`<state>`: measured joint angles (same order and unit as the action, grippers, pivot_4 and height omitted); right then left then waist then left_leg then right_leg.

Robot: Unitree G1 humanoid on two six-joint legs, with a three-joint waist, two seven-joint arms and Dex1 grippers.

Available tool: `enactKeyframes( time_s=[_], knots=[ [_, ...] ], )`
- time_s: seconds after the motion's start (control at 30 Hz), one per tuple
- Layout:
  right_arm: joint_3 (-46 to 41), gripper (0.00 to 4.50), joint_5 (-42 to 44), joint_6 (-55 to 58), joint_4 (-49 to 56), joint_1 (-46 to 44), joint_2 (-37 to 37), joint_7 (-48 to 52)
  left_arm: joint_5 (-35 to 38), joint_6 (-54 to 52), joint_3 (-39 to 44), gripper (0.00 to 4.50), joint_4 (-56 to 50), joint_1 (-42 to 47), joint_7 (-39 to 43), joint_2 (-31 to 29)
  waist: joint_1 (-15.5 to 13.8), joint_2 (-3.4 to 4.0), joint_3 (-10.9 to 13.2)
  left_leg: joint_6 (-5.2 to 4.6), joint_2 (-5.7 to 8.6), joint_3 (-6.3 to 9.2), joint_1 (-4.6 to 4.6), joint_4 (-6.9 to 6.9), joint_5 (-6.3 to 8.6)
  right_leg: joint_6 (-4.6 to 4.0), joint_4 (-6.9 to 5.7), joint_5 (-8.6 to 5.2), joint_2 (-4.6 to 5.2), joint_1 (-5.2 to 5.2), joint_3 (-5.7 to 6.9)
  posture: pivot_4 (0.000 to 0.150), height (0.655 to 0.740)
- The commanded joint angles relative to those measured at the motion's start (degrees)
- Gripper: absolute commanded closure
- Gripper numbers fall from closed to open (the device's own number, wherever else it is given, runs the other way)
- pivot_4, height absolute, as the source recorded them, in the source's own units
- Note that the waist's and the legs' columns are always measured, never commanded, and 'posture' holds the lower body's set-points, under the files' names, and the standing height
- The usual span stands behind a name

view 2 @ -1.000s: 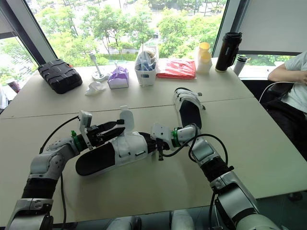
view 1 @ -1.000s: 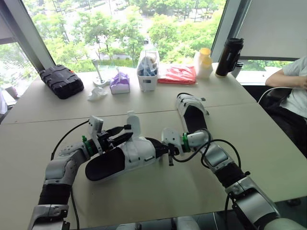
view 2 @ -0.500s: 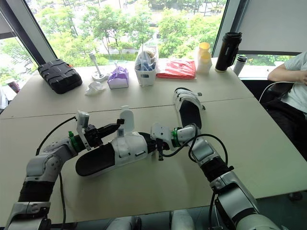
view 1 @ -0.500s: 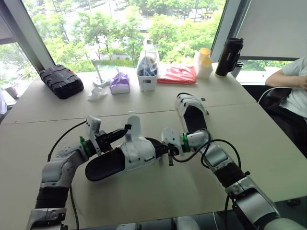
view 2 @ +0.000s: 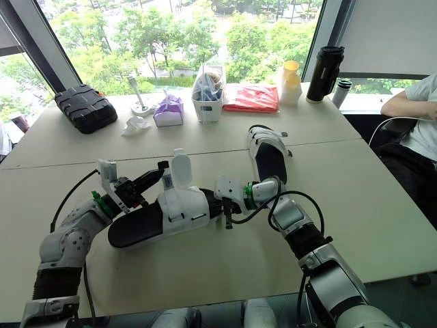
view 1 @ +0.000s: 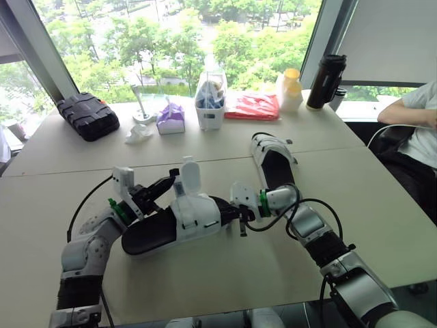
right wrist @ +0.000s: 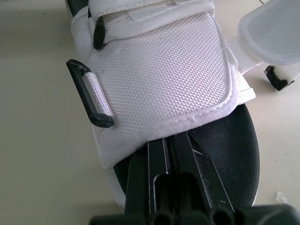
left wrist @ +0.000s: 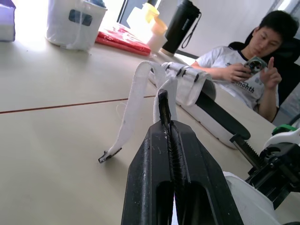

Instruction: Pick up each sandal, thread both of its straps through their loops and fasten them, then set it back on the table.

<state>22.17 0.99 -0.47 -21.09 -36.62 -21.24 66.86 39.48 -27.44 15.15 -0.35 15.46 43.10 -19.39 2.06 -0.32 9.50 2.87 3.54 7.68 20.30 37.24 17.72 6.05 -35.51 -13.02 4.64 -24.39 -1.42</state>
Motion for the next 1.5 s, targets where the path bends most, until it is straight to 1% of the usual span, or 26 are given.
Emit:
enactKeyframes(
  time_s=[0.03,0.13,0.3,0.4,0.47,0.7,0.97,1.1,1.3,1.5],
  knots=[
    [2.6,4.5,-2.7,0.9,-1.9,2.1,-1.0,1.0,4.5,2.2,4.1,4.45,-5.7,-0.1,-0.6,0.7,0.0,0.0,0.0,0.01,0.0,0.0,0.0,0.0,0.0,0.0,0.0,0.0,0.0,0.0,0.0,0.15,0.74],
    [2.5,4.5,-2.7,1.0,-1.8,2.2,-1.1,1.0,7.1,1.1,3.9,4.45,-8.9,-1.1,-0.4,1.1,0.0,0.0,0.0,0.1,-0.01,0.0,0.0,0.01,-0.06,0.0,0.0,0.0,0.0,0.0,0.0,0.15,0.74],
    [2.6,4.5,-2.7,1.2,-1.7,2.2,-1.0,1.1,13.4,-3.9,2.2,4.45,-18.5,-5.8,-0.5,0.1,0.0,-0.01,0.0,0.09,-0.01,-0.01,0.0,0.01,-0.05,-0.01,0.0,0.0,0.0,0.02,-0.01,0.15,0.74],
    [2.7,4.5,-2.7,1.2,-1.7,2.2,-1.0,1.1,15.2,-5.2,2.0,4.45,-20.8,-7.3,-1.1,-0.6,-0.1,-0.02,0.0,0.05,-0.02,-0.01,-0.02,0.01,-0.03,-0.01,0.0,0.0,-0.01,0.03,0.0,0.15,0.74],
    [2.8,4.5,-2.7,1.2,-1.8,2.1,-0.9,1.2,14.9,-4.4,2.4,4.45,-21.1,-7.9,-2.4,-0.5,-0.1,-0.02,0.0,0.01,-0.02,-0.01,-0.03,0.01,0.0,-0.01,0.0,0.0,-0.02,0.06,0.0,0.15,0.74],
    [2.9,4.5,-2.7,0.9,-2.3,1.6,-0.7,1.5,11.1,0.7,3.7,4.45,-15.8,-6.1,-5.5,0.0,-0.1,-0.02,0.0,0.01,-0.01,-0.02,-0.04,0.01,-0.01,-0.01,0.01,0.0,-0.04,0.07,0.0,0.15,0.74],
    [3.2,4.5,-2.9,0.9,-2.6,1.4,-0.5,1.3,6.6,4.8,1.9,4.45,-6.1,-2.4,-4.4,1.9,-0.3,-0.03,0.0,0.03,0.0,-0.02,-0.04,0.01,-0.02,-0.02,0.01,0.0,-0.06,0.07,0.01,0.15,0.74],
    [3.2,4.5,-2.8,1.0,-2.2,1.6,-0.5,1.1,5.8,4.9,1.3,4.45,-3.5,-1.7,-3.5,2.6,-0.2,-0.03,0.0,0.03,0.01,-0.02,-0.04,0.01,-0.02,-0.02,0.01,0.01,-0.07,0.07,0.01,0.15,0.74],
    [3.2,4.5,-2.8,1.1,-1.6,2.1,-0.8,1.0,6.8,3.2,0.1,4.45,-2.1,-1.2,-1.3,2.7,-0.3,-0.03,0.0,0.03,0.0,-0.01,-0.04,0.01,-0.02,-0.02,0.02,0.01,-0.07,0.07,0.01,0.15,0.74],
    [3.2,4.5,-2.9,1.2,-1.4,2.2,-0.8,0.9,5.7,3.6,-0.4,4.45,-0.2,0.2,-1.1,3.1,-0.3,-0.04,0.0,0.03,0.0,-0.02,-0.04,0.01,-0.02,-0.02,0.02,0.01,-0.07,0.07,0.01,0.15,0.74]
  ],
)
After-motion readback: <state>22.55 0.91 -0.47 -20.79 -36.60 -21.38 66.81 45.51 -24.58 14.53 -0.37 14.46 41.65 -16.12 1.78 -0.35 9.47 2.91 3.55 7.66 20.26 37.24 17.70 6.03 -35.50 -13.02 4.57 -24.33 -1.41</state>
